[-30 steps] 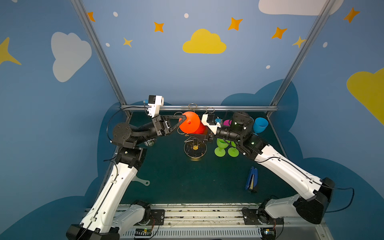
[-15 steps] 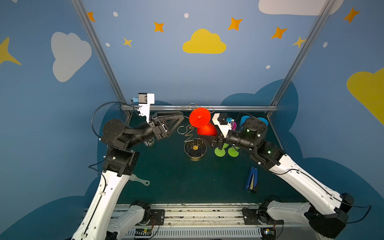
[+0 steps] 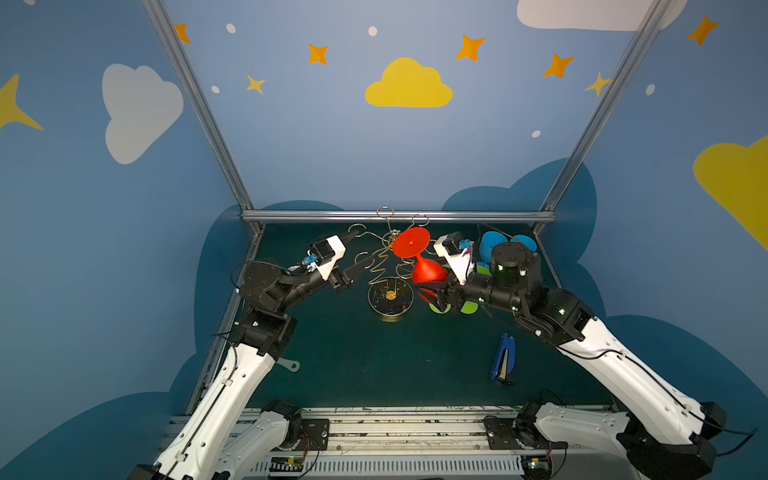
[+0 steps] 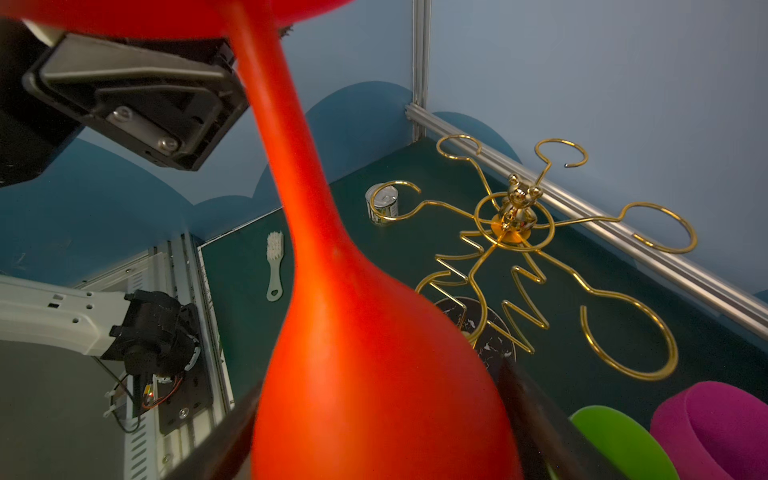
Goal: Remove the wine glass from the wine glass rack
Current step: 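Open the left gripper to release the foot while the right gripper holds the glass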
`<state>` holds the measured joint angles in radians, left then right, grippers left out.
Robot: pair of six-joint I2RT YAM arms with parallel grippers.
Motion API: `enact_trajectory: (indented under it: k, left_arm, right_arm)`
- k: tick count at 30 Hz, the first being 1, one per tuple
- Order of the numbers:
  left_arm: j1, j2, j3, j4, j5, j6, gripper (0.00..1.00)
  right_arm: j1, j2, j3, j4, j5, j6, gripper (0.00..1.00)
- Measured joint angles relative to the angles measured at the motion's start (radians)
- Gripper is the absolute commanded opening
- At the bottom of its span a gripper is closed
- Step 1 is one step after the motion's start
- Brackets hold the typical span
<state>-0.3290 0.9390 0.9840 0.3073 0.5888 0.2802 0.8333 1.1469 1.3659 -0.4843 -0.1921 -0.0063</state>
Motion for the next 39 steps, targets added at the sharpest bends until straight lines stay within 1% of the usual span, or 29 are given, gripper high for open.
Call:
enact_trajectory:
  k: [2, 5, 10, 14, 18, 20, 24, 26, 28, 30, 31, 35, 39]
  left_arm:
    - [-0.025, -0.001, 0.0, 0.001, 0.003, 0.068, 0.6]
    - [-0.051, -0.003, 0.0, 0.0, 0.008, 0.134, 0.6]
    - [-0.075, -0.003, 0.0, -0.001, 0.014, 0.195, 0.59]
    - [-0.082, -0.002, 0.0, -0.001, 0.013, 0.217, 0.53]
    - [-0.087, 0.0, 0.0, 0.002, 0.008, 0.22, 0.44]
    - [-0.089, 0.004, 0.0, 0.003, 0.006, 0.217, 0.38]
    - [-0.097, 0.011, 0.0, -0.001, 0.008, 0.207, 0.18]
    - [-0.099, 0.012, 0.0, -0.005, 0.006, 0.212, 0.1]
    - [-0.093, 0.011, 0.0, -0.01, -0.013, 0.228, 0.03]
    - [-0.09, 0.011, 0.0, -0.01, -0.033, 0.236, 0.03]
    - [-0.092, 0.009, 0.0, -0.007, -0.043, 0.235, 0.03]
    - [-0.105, -0.015, -0.014, -0.007, -0.089, 0.199, 0.03]
    - [-0.103, -0.042, -0.059, -0.006, -0.163, 0.087, 0.03]
  right_arm:
    - [0.003, 0.019, 0.013, -0.008, -0.008, 0.01, 0.33]
    - [0.011, 0.047, 0.031, -0.014, -0.015, 0.024, 0.32]
    - [0.03, 0.087, 0.058, -0.018, -0.034, 0.037, 0.32]
    - [0.053, 0.113, 0.072, -0.021, -0.046, 0.051, 0.32]
    - [0.079, 0.134, 0.074, -0.027, -0.056, 0.057, 0.32]
    - [0.088, 0.14, 0.074, -0.033, -0.058, 0.06, 0.32]
    - [0.096, 0.144, 0.074, -0.038, -0.055, 0.076, 0.35]
    - [0.097, 0.144, 0.074, -0.037, -0.054, 0.087, 0.41]
    - [0.096, 0.138, 0.074, -0.034, -0.056, 0.108, 0.59]
    - [0.097, 0.127, 0.074, -0.031, -0.059, 0.126, 0.69]
    - [0.098, 0.12, 0.071, -0.027, -0.058, 0.132, 0.72]
    - [0.1, 0.079, 0.023, 0.032, -0.06, 0.146, 0.8]
    - [0.1, -0.003, -0.058, 0.127, -0.068, 0.15, 0.82]
